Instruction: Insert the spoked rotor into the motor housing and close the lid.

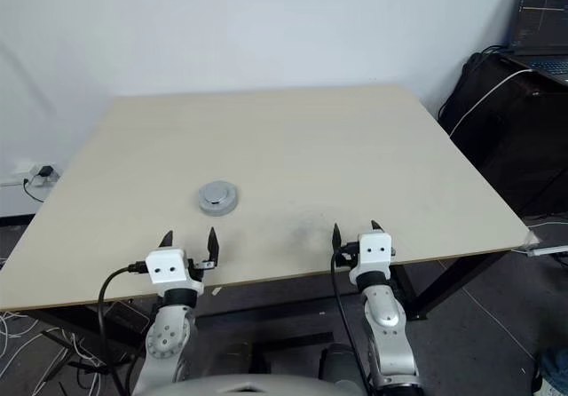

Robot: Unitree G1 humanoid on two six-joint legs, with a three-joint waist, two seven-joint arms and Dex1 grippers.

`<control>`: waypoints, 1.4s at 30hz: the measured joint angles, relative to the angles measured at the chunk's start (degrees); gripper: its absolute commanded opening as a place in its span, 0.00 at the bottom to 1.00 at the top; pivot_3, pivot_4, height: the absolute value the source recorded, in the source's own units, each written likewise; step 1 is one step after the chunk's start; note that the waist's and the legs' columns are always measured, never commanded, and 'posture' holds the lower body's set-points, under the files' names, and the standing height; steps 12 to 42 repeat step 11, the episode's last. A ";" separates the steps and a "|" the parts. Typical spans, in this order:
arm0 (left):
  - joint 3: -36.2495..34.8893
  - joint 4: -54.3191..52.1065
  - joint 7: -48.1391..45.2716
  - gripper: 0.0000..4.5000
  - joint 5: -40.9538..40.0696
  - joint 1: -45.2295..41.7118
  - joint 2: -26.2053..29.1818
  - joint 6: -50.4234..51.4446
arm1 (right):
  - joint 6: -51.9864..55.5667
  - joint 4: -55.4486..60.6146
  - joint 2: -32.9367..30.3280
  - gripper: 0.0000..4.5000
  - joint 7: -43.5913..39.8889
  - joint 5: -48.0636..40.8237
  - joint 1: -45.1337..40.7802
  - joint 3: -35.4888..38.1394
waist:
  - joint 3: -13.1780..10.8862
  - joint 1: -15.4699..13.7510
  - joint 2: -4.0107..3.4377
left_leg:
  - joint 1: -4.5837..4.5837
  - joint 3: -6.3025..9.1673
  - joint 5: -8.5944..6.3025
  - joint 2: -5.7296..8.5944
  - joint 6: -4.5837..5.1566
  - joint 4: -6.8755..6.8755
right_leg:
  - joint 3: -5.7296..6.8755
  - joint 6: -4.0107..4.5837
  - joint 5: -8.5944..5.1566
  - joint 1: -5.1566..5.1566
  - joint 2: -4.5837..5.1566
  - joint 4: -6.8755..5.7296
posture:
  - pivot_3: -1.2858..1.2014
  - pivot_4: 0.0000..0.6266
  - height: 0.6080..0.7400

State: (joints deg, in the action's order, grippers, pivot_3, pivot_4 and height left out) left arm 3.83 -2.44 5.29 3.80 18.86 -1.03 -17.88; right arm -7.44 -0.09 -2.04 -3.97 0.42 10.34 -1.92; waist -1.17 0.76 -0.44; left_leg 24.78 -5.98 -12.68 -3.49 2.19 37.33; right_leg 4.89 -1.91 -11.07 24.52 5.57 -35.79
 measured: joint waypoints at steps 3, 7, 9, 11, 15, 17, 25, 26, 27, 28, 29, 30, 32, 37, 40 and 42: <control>0.31 0.00 -1.09 0.99 -0.05 0.08 0.01 -0.05 | 0.00 -0.15 -0.02 1.00 -0.33 0.00 -0.39 -0.04 | 0.00 -0.01 0.00 | -0.01 0.01 0.00 0.00 0.00 0.00 | 0.01 0.00 0.00 -0.01 0.00 -0.01 | 0.52 0.00 1.00; 0.32 0.00 -2.35 0.99 -0.26 0.49 0.29 -0.06 | 0.00 -0.68 -0.02 1.00 -0.56 0.02 -0.48 0.01 | 0.00 0.00 -0.01 | -0.01 0.00 0.00 0.00 0.00 0.00 | 0.00 0.00 0.00 -0.01 -0.01 -0.01 | 0.52 0.00 1.00; 0.32 0.00 -2.97 0.99 -0.27 0.61 0.50 -0.06 | 0.00 -0.68 -0.01 1.00 -0.55 0.04 -0.47 0.04 | 0.00 0.00 0.00 | -0.01 0.00 0.00 0.00 0.00 0.00 | 0.00 0.00 0.00 -0.01 0.00 0.00 | 0.52 0.00 1.00; 0.30 0.00 -3.54 0.99 -0.27 0.66 0.79 -0.06 | -0.01 -0.68 0.05 1.00 -0.53 0.06 -0.39 0.03 | 0.00 -0.01 -0.01 | -0.01 0.00 0.00 0.00 0.00 0.00 | 0.00 0.00 0.00 -0.01 0.00 -0.01 | 0.52 0.00 1.00; 0.30 0.00 -3.54 0.99 -0.27 0.66 0.79 -0.06 | -0.01 -0.68 0.05 1.00 -0.53 0.06 -0.39 0.03 | 0.00 -0.01 -0.01 | -0.01 0.00 0.00 0.00 0.00 0.00 | 0.00 0.00 0.00 -0.01 0.00 -0.01 | 0.52 0.00 1.00; 0.30 0.00 -3.54 0.99 -0.27 0.66 0.79 -0.06 | -0.01 -0.68 0.05 1.00 -0.53 0.06 -0.39 0.03 | 0.00 -0.01 -0.01 | -0.01 0.00 0.00 0.00 0.00 0.00 | 0.00 0.00 0.00 -0.01 0.00 -0.01 | 0.52 0.00 1.00; 0.30 0.00 -3.54 0.99 -0.27 0.66 0.79 -0.06 | -0.01 -0.68 0.05 1.00 -0.53 0.06 -0.39 0.03 | 0.00 -0.01 -0.01 | -0.01 0.00 0.00 0.00 0.00 0.00 | 0.00 0.00 0.00 -0.01 0.00 -0.01 | 0.52 0.00 1.00; 0.30 0.00 -3.54 0.99 -0.27 0.66 0.79 -0.06 | -0.01 -0.68 0.05 1.00 -0.53 0.06 -0.39 0.03 | 0.00 -0.01 -0.01 | -0.01 0.00 0.00 0.00 0.00 0.00 | 0.00 0.00 0.00 -0.01 0.00 -0.01 | 0.52 0.00 1.00; 0.30 0.00 -3.54 0.99 -0.27 0.66 0.79 -0.06 | -0.01 -0.68 0.05 1.00 -0.53 0.06 -0.39 0.03 | 0.00 -0.01 -0.01 | -0.01 0.00 0.00 0.00 0.00 0.00 | 0.00 0.00 0.00 -0.01 0.00 -0.01 | 0.52 0.00 1.00; 0.30 0.00 -3.54 0.99 -0.27 0.66 0.79 -0.06 | -0.01 -0.68 0.05 1.00 -0.53 0.06 -0.39 0.03 | 0.00 -0.01 -0.01 | -0.01 0.00 0.00 0.00 0.00 0.00 | 0.00 0.00 0.00 -0.01 0.00 -0.01 | 0.52 0.00 1.00; 0.30 0.00 -3.54 0.99 -0.27 0.66 0.79 -0.06 | -0.01 -0.68 0.05 1.00 -0.53 0.06 -0.39 0.03 | 0.00 -0.01 -0.01 | -0.01 0.00 0.00 0.00 0.00 0.00 | 0.00 0.00 0.00 -0.01 0.00 -0.01 | 0.52 0.00 1.00; 0.30 0.00 -3.54 0.99 -0.27 0.66 0.79 -0.06 | -0.01 -0.68 0.05 1.00 -0.53 0.06 -0.39 0.03 | 0.00 -0.01 -0.01 | -0.01 0.00 0.00 0.00 0.00 0.00 | 0.00 0.00 0.00 -0.01 0.00 -0.01 | 0.52 0.00 1.00; 0.30 0.00 -3.54 0.99 -0.27 0.66 0.79 -0.06 | -0.01 -0.68 0.05 1.00 -0.53 0.06 -0.39 0.03 | 0.00 -0.01 -0.01 | -0.01 0.00 0.00 0.00 0.00 0.00 | 0.00 0.00 0.00 -0.01 0.00 -0.01 | 0.52 0.00 1.00; 0.30 0.00 -3.54 0.99 -0.27 0.66 0.79 -0.06 | -0.01 -0.68 0.05 1.00 -0.53 0.06 -0.39 0.03 | 0.00 -0.01 -0.01 | -0.01 0.00 0.00 0.00 0.00 0.00 | 0.00 0.00 0.00 -0.01 0.00 -0.01 | 0.52 0.00 1.00; 0.30 0.00 -3.54 0.99 -0.27 0.66 0.79 -0.06 | -0.01 -0.68 0.05 1.00 -0.53 0.06 -0.39 0.03 | 0.00 -0.01 -0.01 | -0.01 0.00 0.00 0.00 0.00 0.00 | 0.00 0.00 0.00 -0.01 0.00 -0.01 | 0.52 0.00 1.00; 0.30 0.00 -3.54 0.99 -0.27 0.66 0.79 -0.06 | -0.01 -0.68 0.05 1.00 -0.53 0.06 -0.39 0.03 | 0.00 -0.01 -0.01 | -0.01 0.00 0.00 0.00 0.00 0.00 | 0.00 0.00 0.00 -0.01 0.00 -0.01 | 0.52 0.00 1.00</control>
